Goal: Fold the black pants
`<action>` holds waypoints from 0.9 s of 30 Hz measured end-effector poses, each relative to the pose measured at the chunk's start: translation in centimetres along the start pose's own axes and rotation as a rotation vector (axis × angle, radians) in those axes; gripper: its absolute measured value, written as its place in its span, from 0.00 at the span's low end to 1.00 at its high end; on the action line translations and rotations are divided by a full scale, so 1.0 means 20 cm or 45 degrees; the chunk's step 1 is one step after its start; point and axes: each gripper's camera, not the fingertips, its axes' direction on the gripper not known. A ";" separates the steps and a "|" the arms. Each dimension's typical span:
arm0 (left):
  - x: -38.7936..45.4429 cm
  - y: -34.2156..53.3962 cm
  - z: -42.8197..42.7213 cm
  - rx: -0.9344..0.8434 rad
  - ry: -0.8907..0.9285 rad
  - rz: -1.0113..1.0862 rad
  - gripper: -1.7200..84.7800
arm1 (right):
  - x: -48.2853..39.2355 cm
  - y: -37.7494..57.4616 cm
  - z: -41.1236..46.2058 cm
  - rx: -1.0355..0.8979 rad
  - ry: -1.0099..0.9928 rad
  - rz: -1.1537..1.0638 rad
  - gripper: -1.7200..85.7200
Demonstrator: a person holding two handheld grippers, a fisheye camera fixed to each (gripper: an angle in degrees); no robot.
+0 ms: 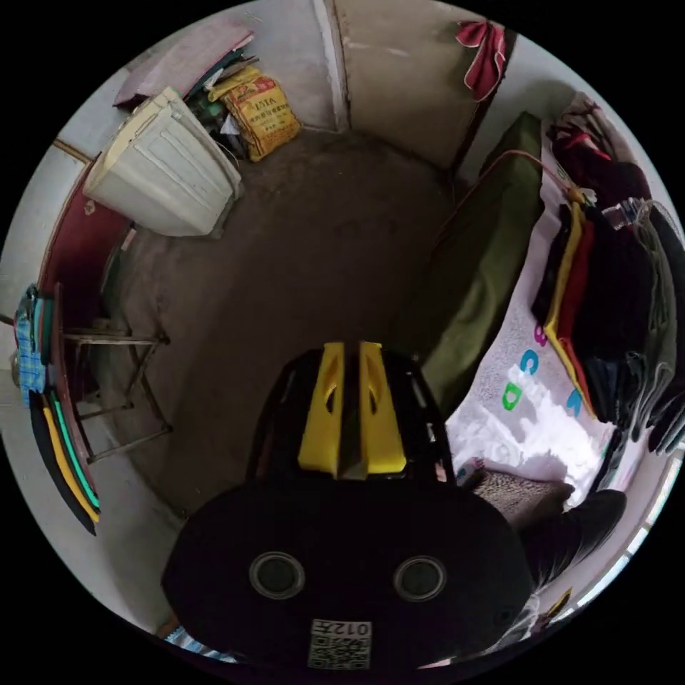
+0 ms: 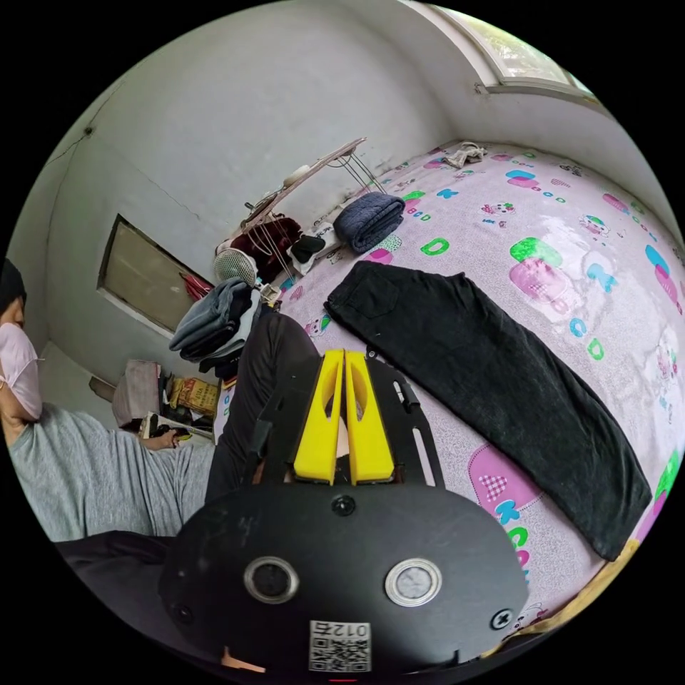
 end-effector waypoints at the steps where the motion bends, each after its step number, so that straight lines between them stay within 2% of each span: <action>1: 0.01 0.00 -0.02 0.033 -0.065 0.008 0.05 | -0.01 -0.01 0.01 -0.013 0.007 0.014 0.01; 2: 0.04 -0.03 -0.01 0.010 -0.125 0.065 0.04 | -0.01 -0.02 0.02 -0.019 0.005 0.020 0.01; 4: 0.08 -0.07 -0.01 -0.002 -0.101 0.110 0.04 | -0.03 -0.05 0.03 -0.025 -0.006 0.021 0.01; 7: 0.21 -0.12 -0.08 0.111 0.096 0.298 0.03 | -0.06 -0.12 0.03 -0.018 -0.007 0.030 0.01; 9: 0.47 -0.08 -0.15 0.192 0.213 0.699 0.03 | -0.07 -0.17 0.01 0.002 -0.011 0.055 0.01; 11: 0.70 -0.01 -0.21 0.223 0.241 0.962 0.03 | -0.07 -0.24 -0.02 0.037 -0.024 0.094 0.01; 15: 1.31 0.30 -0.45 0.258 0.594 1.569 0.03 | -0.07 -0.37 -0.08 0.091 -0.040 0.145 0.01; 18: 1.78 0.51 -0.72 0.404 0.797 1.849 0.03 | -0.07 -0.51 -0.11 0.118 -0.075 0.184 0.01; 20: 2.08 0.57 -0.85 0.472 0.856 1.898 0.03 | -0.05 -0.62 -0.15 0.152 -0.094 0.226 0.01; 22: 2.40 0.58 -0.92 0.446 0.876 1.930 0.03 | -0.03 -0.71 -0.19 0.196 -0.104 0.267 0.01; 25: 2.97 0.53 -0.88 0.259 0.814 1.946 0.04 | 0.01 -0.86 -0.26 0.256 -0.103 0.336 0.01; 27: 3.39 0.41 -0.71 -0.011 0.794 1.759 0.05 | 0.05 -0.95 -0.28 0.271 -0.096 0.389 0.01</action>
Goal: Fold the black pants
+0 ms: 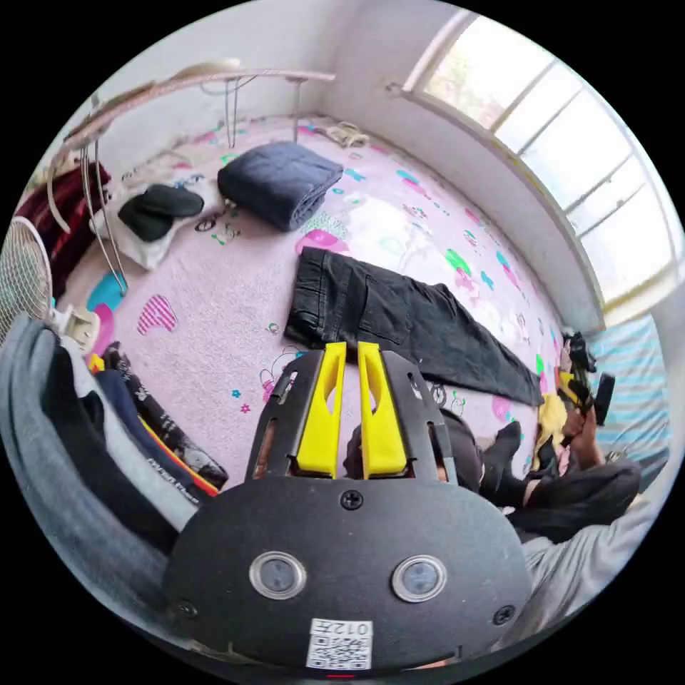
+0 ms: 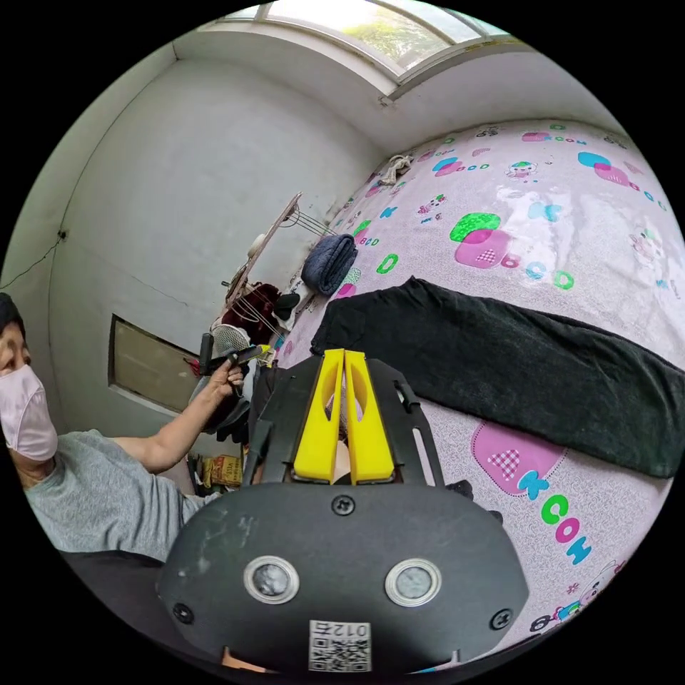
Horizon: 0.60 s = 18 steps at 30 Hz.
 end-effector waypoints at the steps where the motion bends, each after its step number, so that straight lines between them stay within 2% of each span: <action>1: -0.05 -0.07 0.07 -0.033 0.061 -0.064 0.06 | 0.01 -0.07 0.00 0.010 0.017 0.033 0.01; 3: -0.21 -0.28 0.36 -0.169 0.218 -0.330 0.07 | 0.04 -0.17 -0.01 0.021 0.076 0.082 0.01; 6: -0.29 -0.44 0.56 -0.225 0.194 -0.500 0.10 | 0.14 -0.34 -0.07 0.086 0.217 0.217 0.01; 9: -0.28 -0.59 0.64 -0.295 0.023 -0.507 0.10 | 0.28 -0.47 -0.19 0.182 0.336 0.410 0.01; 18: -0.23 -0.85 0.61 -0.352 -0.013 -0.387 0.12 | 0.55 -0.66 -0.64 0.538 0.436 0.961 0.01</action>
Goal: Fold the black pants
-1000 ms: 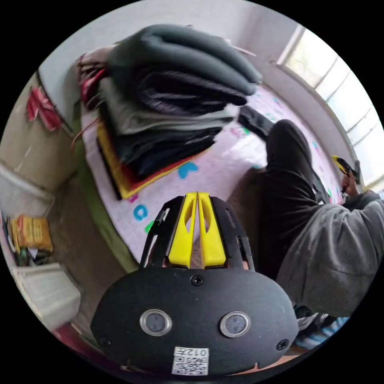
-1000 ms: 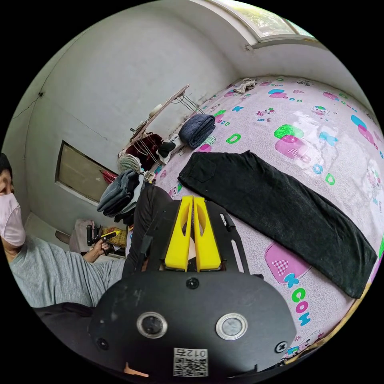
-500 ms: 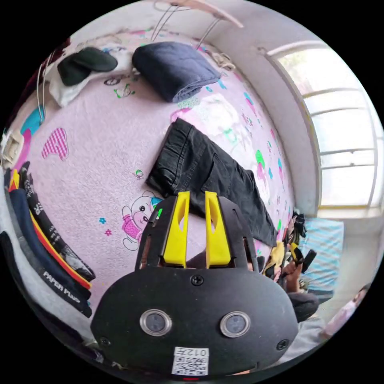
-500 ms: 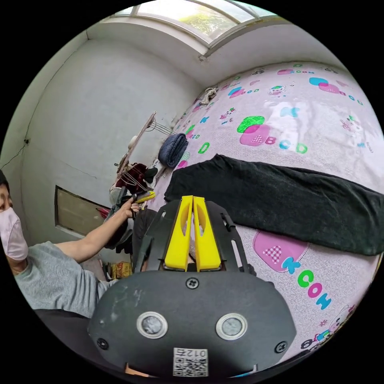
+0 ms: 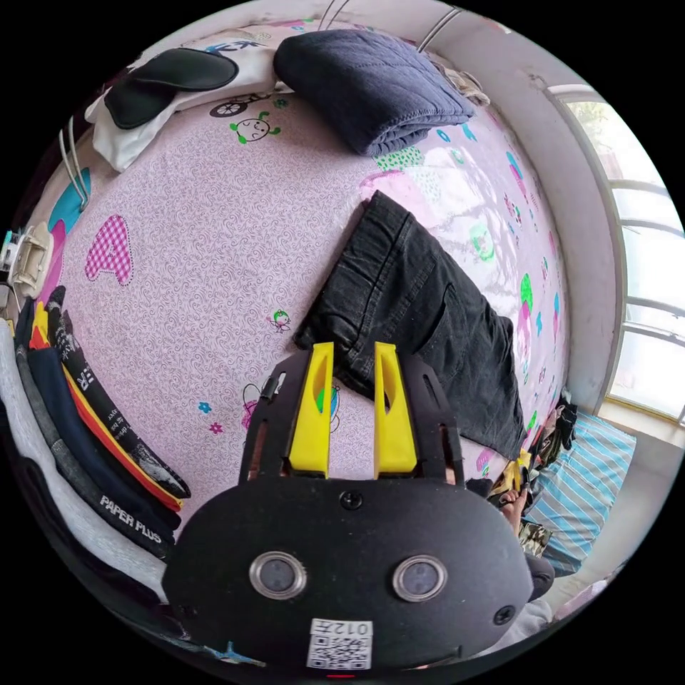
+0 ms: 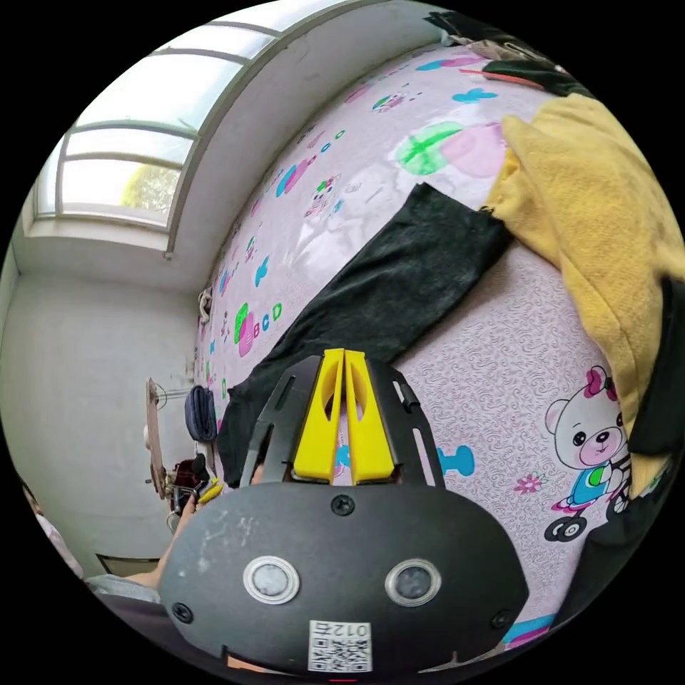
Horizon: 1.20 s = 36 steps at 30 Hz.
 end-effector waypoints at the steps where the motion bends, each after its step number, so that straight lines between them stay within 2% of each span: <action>1: 0.00 -0.01 0.00 -0.016 -0.003 0.003 0.12 | -0.01 -0.06 -0.03 0.025 0.007 0.042 0.01; 7: -0.01 -0.16 0.10 -0.063 0.120 -0.067 0.11 | -0.10 -0.27 -0.15 0.141 -0.013 0.290 0.02; 15: 0.08 -0.27 0.12 -0.029 0.028 -0.023 0.07 | -0.37 -0.46 -0.20 0.159 0.146 0.375 0.05; 20: 0.17 -0.30 0.02 0.023 0.032 0.072 0.05 | -0.64 -0.59 -0.22 0.144 0.189 0.295 0.02; 23: 0.21 -0.31 -0.12 0.124 0.181 0.145 0.04 | -0.85 -0.66 -0.26 0.134 0.143 0.169 0.02; 26: 0.23 -0.25 -0.25 0.290 0.305 0.236 0.04 | -1.03 -0.66 -0.35 0.244 0.035 0.041 0.01; 28: 0.20 -0.22 -0.24 0.296 0.280 0.247 0.04 | -1.02 -0.63 -0.35 0.253 0.080 0.056 0.01; 32: 0.03 -0.21 0.04 0.075 0.201 0.117 0.04 | -0.81 -0.54 -0.18 0.015 0.236 0.242 0.01; 36: 0.03 -0.21 0.10 0.105 0.178 0.099 0.04 | -0.79 -0.48 -0.17 0.024 0.196 0.219 0.01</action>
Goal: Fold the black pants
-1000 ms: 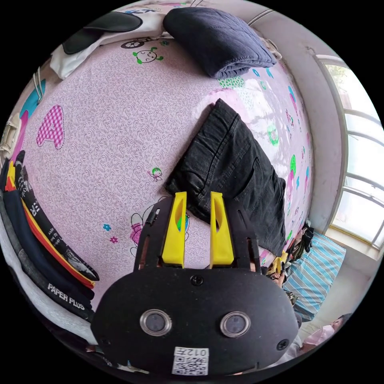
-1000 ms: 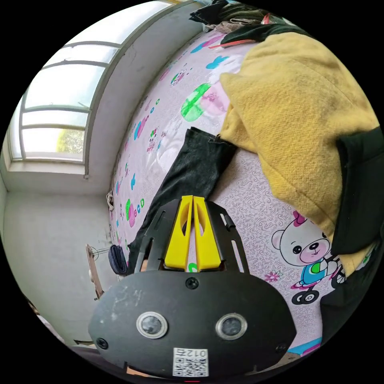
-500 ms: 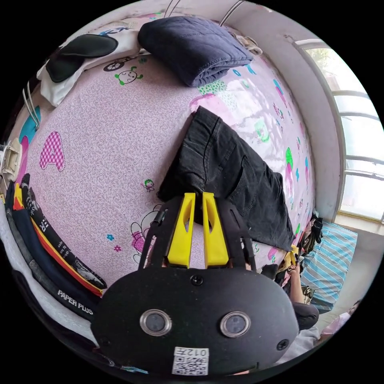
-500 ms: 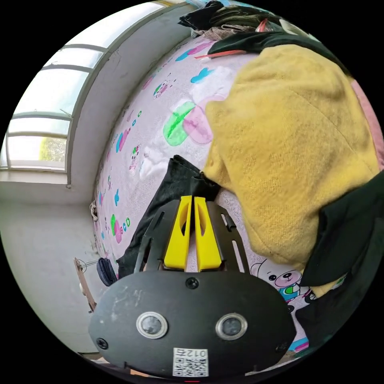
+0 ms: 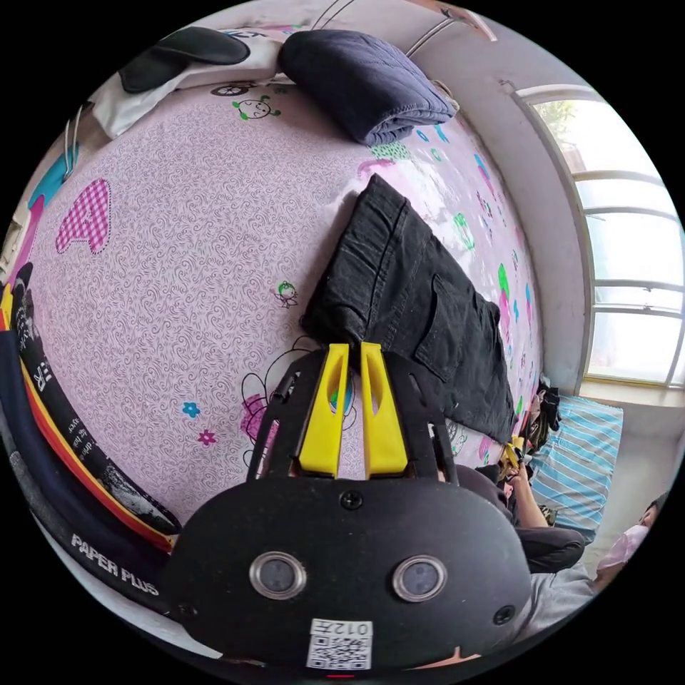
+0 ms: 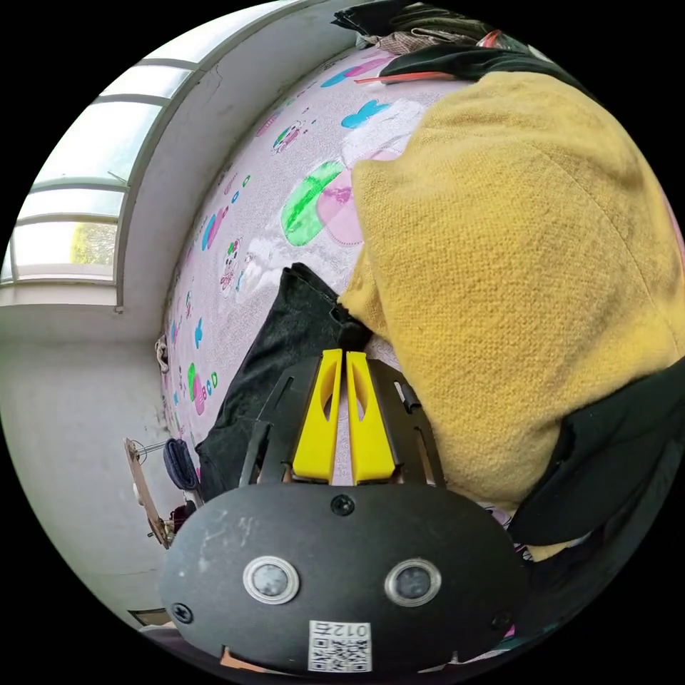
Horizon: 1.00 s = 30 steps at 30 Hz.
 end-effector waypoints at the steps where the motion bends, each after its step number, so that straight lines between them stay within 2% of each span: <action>1: 0.01 -0.01 0.00 -0.006 -0.012 0.011 0.04 | 0.00 0.01 0.00 -0.004 0.001 0.001 0.01; 6: 0.12 -0.02 -0.10 0.034 -0.040 0.174 0.05 | -0.06 0.09 -0.06 0.126 -0.136 -0.141 0.01; 8: 0.10 -0.02 -0.05 -0.010 -0.066 0.138 0.05 | -0.01 0.12 0.03 0.048 0.030 -0.139 0.01; 10: 0.07 -0.01 0.00 -0.018 -0.076 0.079 0.06 | 0.07 0.15 0.09 -0.002 0.061 -0.095 0.02; 13: 0.05 0.02 0.01 0.020 -0.002 0.032 0.08 | 0.15 0.21 0.11 0.022 0.040 -0.099 0.02; 16: 0.03 0.06 -0.06 0.065 -0.005 0.036 0.10 | 0.18 0.30 0.09 0.109 0.152 -0.155 0.03; 19: -0.04 0.14 -0.18 0.180 0.024 -0.095 0.12 | 0.11 0.44 0.07 0.243 0.294 -0.378 0.02; 22: -0.11 0.19 -0.17 0.183 0.198 -0.178 0.14 | 0.02 0.56 0.20 0.139 0.291 -0.663 0.02; 26: -0.05 0.19 -0.07 0.133 0.235 -0.189 0.17 | -0.05 0.70 0.41 -0.026 0.306 -0.949 0.02; 30: 0.00 0.17 -0.04 0.156 0.244 -0.240 0.16 | 0.01 0.75 0.55 -0.110 0.369 -1.059 0.02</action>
